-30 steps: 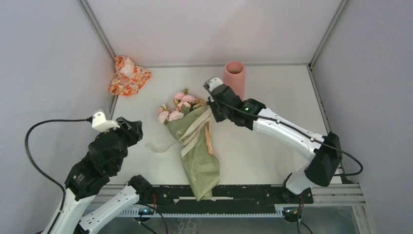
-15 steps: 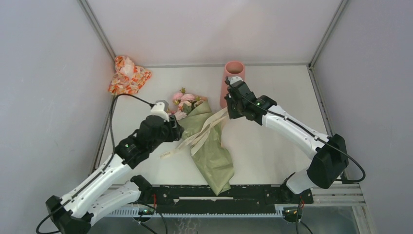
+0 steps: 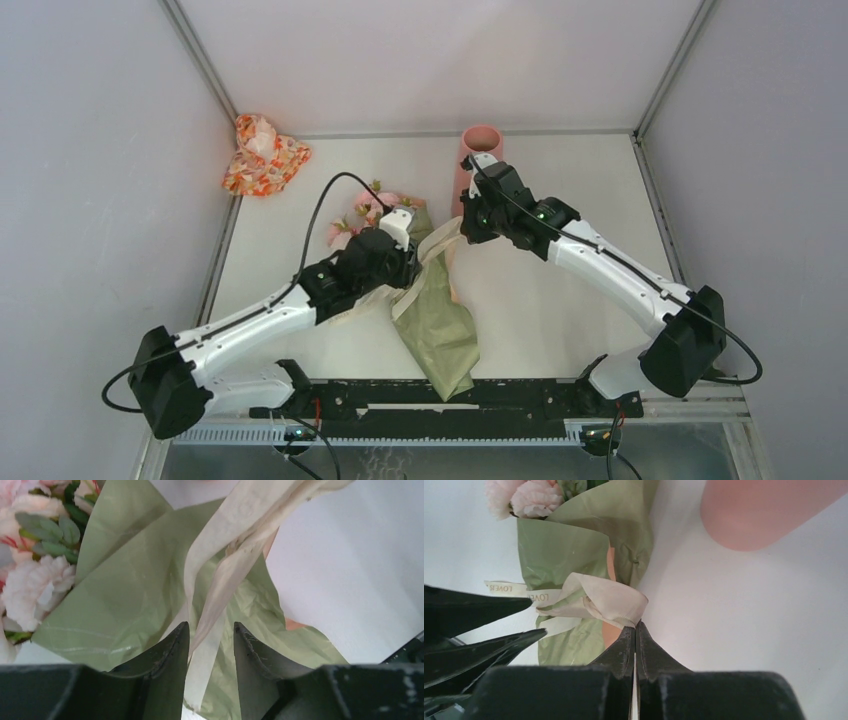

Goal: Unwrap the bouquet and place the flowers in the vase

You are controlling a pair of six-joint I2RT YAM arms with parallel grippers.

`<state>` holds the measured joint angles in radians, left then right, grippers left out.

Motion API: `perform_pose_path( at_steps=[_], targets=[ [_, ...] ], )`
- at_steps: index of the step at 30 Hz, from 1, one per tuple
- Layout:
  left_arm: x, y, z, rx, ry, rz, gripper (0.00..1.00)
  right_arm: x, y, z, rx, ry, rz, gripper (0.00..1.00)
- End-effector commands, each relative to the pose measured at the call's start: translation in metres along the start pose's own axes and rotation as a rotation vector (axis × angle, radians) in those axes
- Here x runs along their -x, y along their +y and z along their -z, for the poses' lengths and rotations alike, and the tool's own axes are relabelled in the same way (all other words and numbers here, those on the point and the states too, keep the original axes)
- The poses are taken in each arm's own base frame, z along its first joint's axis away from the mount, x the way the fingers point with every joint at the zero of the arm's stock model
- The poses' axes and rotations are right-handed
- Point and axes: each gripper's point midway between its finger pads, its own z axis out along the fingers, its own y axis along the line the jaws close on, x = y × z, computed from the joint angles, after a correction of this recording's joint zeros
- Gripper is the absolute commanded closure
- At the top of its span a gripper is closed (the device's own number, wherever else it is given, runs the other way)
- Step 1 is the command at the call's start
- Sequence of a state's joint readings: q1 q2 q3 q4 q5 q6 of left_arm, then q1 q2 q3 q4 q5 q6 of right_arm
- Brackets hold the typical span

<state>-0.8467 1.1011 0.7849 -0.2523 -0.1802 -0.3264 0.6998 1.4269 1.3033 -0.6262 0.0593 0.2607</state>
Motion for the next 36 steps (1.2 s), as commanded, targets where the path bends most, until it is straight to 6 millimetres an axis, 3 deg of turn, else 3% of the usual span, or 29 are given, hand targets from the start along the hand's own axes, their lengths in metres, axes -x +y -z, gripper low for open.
perform_pose_path(
  at_steps=[1, 7, 19, 26, 33, 36],
  targets=[
    [0.046, -0.012, -0.007, -0.018, -0.108, -0.093, 0.57, 0.020, 0.014, 0.018, 0.075, -0.078, -0.018, 0.98],
    [0.047, -0.024, -0.017, -0.053, -0.078, -0.124, 0.60, 0.023, 0.015, 0.025, 0.082, -0.097, -0.011, 0.98],
    [0.024, -0.038, -0.034, -0.076, 0.003, -0.163, 0.64, 0.024, 0.021, 0.027, 0.116, -0.097, -0.014, 0.98],
    [0.018, -0.020, -0.044, 0.029, 0.014, -0.165, 0.72, 0.026, 0.024, 0.032, 0.131, -0.107, -0.016, 0.99],
    [0.020, -0.001, -0.049, 0.141, -0.003, -0.162, 0.97, 0.028, 0.027, 0.036, 0.145, -0.119, -0.022, 0.98],
    [0.025, 0.008, -0.044, 0.191, -0.039, -0.134, 1.00, 0.027, 0.026, 0.036, 0.137, -0.115, -0.025, 0.98]
  ],
)
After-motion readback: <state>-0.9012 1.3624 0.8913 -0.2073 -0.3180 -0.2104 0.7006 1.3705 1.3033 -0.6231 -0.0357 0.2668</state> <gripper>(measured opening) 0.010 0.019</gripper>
